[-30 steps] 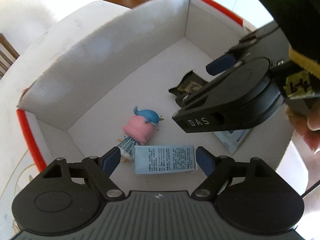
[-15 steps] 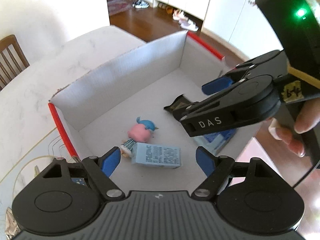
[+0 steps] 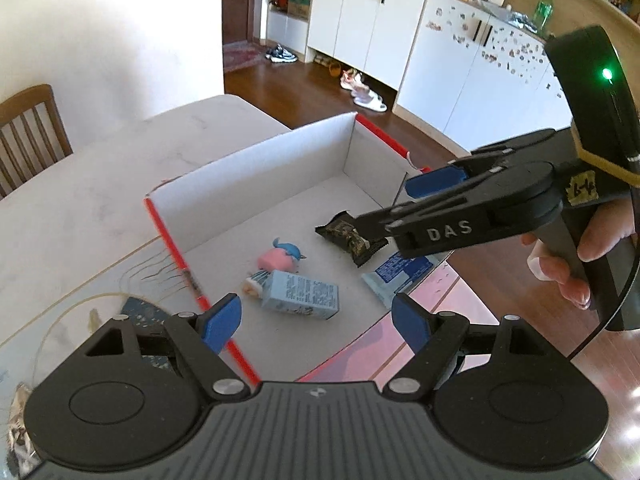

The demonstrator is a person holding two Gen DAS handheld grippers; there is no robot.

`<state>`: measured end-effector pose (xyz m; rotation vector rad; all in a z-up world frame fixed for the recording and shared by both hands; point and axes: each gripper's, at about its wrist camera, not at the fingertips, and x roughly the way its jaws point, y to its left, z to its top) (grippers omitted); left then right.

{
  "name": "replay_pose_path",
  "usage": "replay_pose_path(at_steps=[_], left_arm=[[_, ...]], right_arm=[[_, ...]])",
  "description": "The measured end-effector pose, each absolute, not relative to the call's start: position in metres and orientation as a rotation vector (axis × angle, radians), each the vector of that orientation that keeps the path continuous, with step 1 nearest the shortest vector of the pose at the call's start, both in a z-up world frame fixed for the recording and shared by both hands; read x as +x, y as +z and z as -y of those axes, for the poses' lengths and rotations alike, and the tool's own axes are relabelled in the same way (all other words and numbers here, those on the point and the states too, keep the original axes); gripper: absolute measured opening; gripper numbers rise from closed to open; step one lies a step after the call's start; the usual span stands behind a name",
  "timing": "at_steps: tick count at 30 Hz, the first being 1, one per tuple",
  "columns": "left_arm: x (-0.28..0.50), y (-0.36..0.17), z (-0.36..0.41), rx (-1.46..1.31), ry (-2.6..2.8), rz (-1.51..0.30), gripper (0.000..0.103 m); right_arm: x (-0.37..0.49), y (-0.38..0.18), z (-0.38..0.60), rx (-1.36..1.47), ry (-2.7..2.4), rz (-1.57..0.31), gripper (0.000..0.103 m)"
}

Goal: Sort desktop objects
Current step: 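Withdraw both grippers from the red box back over the item pile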

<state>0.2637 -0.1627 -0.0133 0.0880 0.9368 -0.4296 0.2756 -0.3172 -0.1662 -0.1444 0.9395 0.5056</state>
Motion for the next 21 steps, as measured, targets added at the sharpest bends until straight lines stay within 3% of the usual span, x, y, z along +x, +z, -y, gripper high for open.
replay_pose_path(at_steps=[14,21], left_arm=[[0.220,0.008,0.098,0.020,-0.383,-0.880,0.085],[0.203,0.007,0.059,-0.020,-0.336,-0.861,0.099]], right_arm=[[0.221,-0.138,0.287,-0.131,0.587,-0.830,0.082],[0.197,-0.136,0.261,-0.152,0.650,-0.796,0.090]])
